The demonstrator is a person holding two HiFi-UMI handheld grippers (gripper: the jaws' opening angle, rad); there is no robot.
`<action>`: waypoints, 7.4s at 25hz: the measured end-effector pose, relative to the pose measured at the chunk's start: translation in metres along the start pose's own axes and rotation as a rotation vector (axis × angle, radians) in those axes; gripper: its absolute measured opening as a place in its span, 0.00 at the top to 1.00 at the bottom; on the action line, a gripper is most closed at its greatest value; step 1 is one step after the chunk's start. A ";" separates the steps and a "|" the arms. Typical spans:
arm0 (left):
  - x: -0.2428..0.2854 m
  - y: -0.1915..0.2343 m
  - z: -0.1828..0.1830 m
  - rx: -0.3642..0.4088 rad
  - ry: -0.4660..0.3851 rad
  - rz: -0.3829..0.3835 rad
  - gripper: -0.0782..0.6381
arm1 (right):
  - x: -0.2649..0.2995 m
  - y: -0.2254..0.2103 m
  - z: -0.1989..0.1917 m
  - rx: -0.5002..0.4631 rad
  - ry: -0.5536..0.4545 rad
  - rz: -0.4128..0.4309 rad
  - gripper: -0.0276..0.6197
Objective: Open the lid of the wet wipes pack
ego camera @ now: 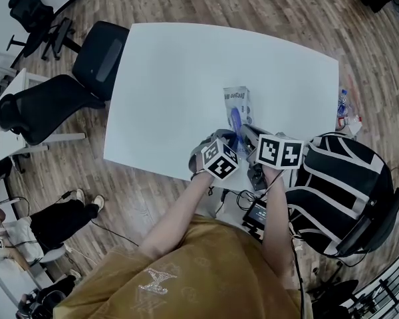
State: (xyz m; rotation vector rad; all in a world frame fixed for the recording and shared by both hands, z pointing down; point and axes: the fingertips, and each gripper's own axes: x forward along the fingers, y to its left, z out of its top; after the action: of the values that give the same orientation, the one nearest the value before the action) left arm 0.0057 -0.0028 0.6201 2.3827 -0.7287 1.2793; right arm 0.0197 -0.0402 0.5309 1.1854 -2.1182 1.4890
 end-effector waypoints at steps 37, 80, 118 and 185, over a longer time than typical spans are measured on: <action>-0.021 0.017 0.003 -0.221 -0.258 -0.056 0.88 | -0.009 -0.028 0.006 -0.170 -0.107 -0.166 0.90; -0.049 0.048 0.095 -0.091 -0.381 -0.237 0.88 | -0.003 -0.004 -0.001 -0.165 -0.103 -0.081 0.90; -0.009 0.088 -0.001 -0.234 -0.104 -0.055 0.88 | -0.043 -0.036 0.020 -0.107 -0.320 -0.137 0.90; -0.263 0.100 0.170 -0.121 -0.973 0.548 0.88 | -0.186 0.082 0.140 -0.619 -0.973 -0.405 0.95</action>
State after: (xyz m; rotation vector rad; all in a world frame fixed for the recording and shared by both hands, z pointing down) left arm -0.0613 -0.0986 0.3131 2.7177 -1.7419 0.0755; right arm 0.1024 -0.0691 0.3000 2.1051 -2.3266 -0.0195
